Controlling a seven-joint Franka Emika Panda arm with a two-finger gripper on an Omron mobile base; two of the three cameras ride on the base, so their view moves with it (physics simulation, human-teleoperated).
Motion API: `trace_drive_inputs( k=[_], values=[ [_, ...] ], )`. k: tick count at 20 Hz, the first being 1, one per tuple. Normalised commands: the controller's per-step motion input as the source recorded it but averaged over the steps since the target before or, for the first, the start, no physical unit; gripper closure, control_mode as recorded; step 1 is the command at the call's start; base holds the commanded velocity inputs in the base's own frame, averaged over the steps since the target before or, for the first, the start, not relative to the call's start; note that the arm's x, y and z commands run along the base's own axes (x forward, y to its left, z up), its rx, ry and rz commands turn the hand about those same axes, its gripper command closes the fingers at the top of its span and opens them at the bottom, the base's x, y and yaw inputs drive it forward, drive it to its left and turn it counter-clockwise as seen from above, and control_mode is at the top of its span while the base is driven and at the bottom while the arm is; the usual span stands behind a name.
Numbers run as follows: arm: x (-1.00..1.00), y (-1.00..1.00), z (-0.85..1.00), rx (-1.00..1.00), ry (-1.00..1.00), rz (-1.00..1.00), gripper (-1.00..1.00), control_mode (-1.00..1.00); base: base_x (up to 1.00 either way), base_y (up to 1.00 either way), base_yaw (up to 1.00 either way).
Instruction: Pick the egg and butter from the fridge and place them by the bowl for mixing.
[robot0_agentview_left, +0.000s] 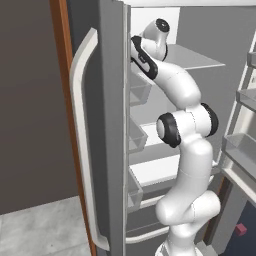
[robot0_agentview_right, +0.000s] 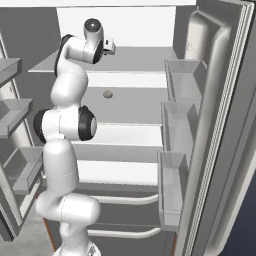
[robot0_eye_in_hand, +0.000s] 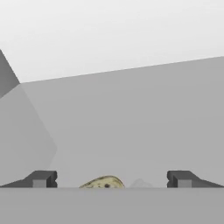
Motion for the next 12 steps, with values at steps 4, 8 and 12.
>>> trace_drive_inputs(
  k=[4, 8, 12],
  values=[
    [0.00, 0.00, 0.00, 0.00, 0.00, 0.00, -1.00, -1.00, 0.00, 0.00, 0.00],
    [-0.23, 0.01, -0.09, 0.00, 0.00, 0.00, -1.00, -1.00, 0.00, 0.00, 0.00],
    [-0.13, 0.02, -0.09, 0.00, 0.00, 0.00, -1.00, -1.00, 0.00, 0.00, 0.00]
  ],
)
